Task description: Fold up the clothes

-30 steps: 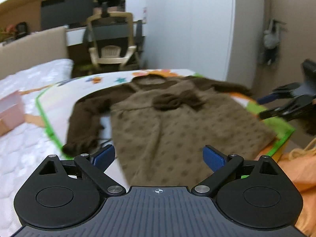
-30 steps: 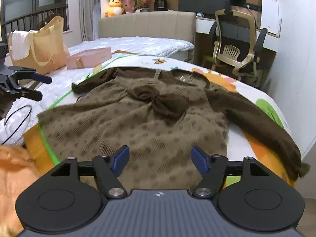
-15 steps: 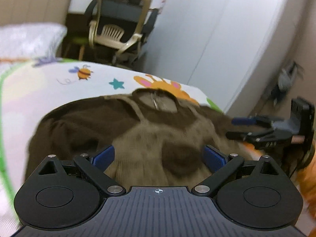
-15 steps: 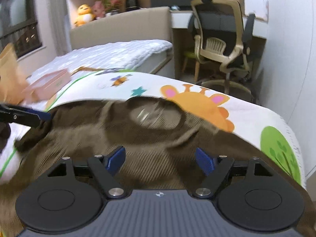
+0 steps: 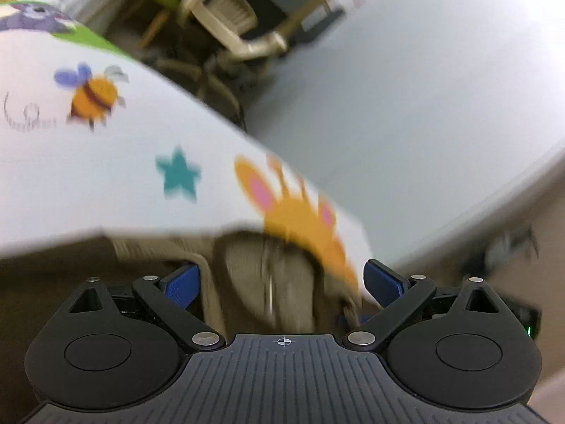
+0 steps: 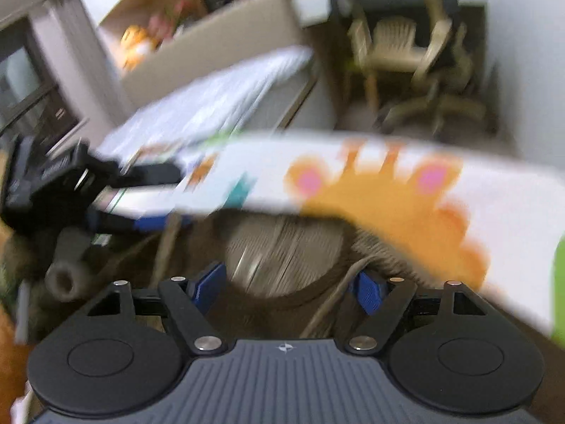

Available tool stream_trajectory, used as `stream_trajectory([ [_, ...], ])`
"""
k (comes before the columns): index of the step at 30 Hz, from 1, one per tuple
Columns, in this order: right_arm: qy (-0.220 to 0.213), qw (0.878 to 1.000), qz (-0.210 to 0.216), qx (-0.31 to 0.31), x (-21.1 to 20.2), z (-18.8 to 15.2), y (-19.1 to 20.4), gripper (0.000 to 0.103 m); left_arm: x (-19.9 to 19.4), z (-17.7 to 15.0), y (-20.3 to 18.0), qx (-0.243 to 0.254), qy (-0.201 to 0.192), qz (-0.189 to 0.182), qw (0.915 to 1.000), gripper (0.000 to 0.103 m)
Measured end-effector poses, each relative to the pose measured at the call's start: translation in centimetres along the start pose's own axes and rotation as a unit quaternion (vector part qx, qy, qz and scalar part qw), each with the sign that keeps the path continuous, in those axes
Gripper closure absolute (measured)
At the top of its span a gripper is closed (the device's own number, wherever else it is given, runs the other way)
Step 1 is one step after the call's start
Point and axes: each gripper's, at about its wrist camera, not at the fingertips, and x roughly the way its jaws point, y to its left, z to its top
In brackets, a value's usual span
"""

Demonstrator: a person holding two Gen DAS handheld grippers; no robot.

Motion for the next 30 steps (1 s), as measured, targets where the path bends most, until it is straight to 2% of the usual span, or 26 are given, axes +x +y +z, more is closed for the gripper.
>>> stream_trajectory([
  [2,-0.024,0.999,-0.033,-0.004,0.9,0.8,-0.4,0.035,0.0,1.1,0.4,-0.001,-0.04,0.011,0.9992,0.004],
  [3,-0.018,0.999,-0.046,-0.002,1.2,0.7,-0.7,0.035,-0.1,1.5,0.6,0.005,-0.052,0.018,0.9985,0.004],
  [5,-0.001,0.998,-0.071,0.002,1.8,0.4,-1.2,0.034,-0.3,2.1,0.8,0.023,-0.062,0.04,0.997,0.004],
  [7,0.017,0.995,-0.095,0.006,2.4,0.2,-1.7,0.033,-0.7,2.1,1.3,0.039,-0.057,0.08,0.9944,0.004],
  [9,-0.004,0.995,-0.097,0.005,0.5,-0.4,-1.6,0.024,-2.2,1.8,1.7,0.041,-0.048,0.092,0.9938,0.004],
  [13,-0.041,0.995,-0.085,-0.043,-4.5,-3.1,0.2,0.018,-6.4,0.8,2.3,0.037,-0.028,0.087,0.9951,0.004],
  [16,-0.039,0.996,-0.059,-0.057,-6.4,-5.4,1.7,0.017,-10.5,-0.9,1.2,0.07,-0.03,0.103,0.9917,0.004],
  [18,-0.035,0.997,-0.037,-0.053,-7.3,-6.9,2.6,0.013,-13.1,-2.4,0.4,0.107,-0.037,0.131,0.9849,0.004],
  [21,-0.028,0.999,0.005,-0.025,-8.0,-9.0,3.4,0.003,-16.9,-5.2,-0.5,0.173,-0.047,0.198,0.9637,0.004],
  [23,-0.017,0.999,0.024,-0.014,-7.8,-10.0,4.1,0.0,-18.5,-7.0,-0.4,0.196,-0.037,0.23,0.9526,0.004],
  [28,-0.001,0.999,0.031,-0.014,-6.8,-11.4,5.5,0.0,-19.8,-11.1,0.5,0.207,-0.003,0.275,0.9387,0.004],
  [30,0.001,0.999,0.028,-0.014,-6.6,-11.7,5.4,0.0,-19.4,-12.6,0.4,0.242,0.003,0.305,0.9211,0.004],
])
